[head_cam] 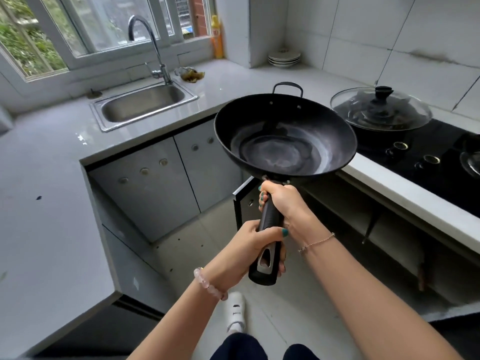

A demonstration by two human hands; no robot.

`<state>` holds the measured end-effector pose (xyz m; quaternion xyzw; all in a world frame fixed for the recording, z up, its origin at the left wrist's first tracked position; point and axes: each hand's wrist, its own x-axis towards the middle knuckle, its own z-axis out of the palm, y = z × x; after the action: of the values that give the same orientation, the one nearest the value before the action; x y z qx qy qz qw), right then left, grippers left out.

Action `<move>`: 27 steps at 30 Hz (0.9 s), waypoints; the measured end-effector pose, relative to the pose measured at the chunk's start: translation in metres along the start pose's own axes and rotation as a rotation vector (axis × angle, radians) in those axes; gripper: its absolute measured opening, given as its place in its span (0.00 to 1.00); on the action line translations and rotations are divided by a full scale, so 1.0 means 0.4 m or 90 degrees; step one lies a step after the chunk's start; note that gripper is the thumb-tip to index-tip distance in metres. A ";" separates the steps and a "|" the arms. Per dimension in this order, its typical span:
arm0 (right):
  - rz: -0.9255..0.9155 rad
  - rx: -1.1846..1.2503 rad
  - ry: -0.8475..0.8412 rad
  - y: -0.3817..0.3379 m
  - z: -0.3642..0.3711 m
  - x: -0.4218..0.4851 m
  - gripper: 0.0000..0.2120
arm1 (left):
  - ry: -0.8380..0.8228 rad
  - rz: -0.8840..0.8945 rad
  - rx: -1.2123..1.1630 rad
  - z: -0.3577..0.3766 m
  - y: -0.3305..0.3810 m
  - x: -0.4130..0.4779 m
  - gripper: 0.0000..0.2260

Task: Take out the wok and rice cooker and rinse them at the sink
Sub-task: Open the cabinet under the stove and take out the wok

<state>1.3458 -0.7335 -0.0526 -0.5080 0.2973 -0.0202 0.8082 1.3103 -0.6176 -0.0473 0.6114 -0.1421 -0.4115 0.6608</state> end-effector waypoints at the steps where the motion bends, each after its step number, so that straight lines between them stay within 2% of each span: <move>1: -0.003 -0.017 -0.004 -0.006 0.015 0.016 0.12 | 0.005 0.005 -0.006 -0.016 0.006 0.010 0.08; 7: 0.004 -0.057 -0.032 -0.039 0.159 0.155 0.10 | 0.035 0.021 -0.033 -0.173 0.066 0.088 0.05; 16: 0.020 -0.083 -0.082 -0.066 0.497 0.402 0.10 | 0.087 0.037 -0.039 -0.532 0.193 0.180 0.04; 22: 0.043 -0.124 -0.160 -0.043 0.732 0.492 0.11 | 0.176 0.049 -0.078 -0.741 0.239 0.166 0.09; 27: 0.081 -0.179 -0.237 0.008 0.906 0.550 0.10 | 0.263 0.066 -0.098 -0.878 0.249 0.133 0.05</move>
<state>1.7073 -0.5122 -0.0452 -0.5907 0.1744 0.1668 0.7699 1.6228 -0.4217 -0.0465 0.6223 -0.0031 -0.2526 0.7409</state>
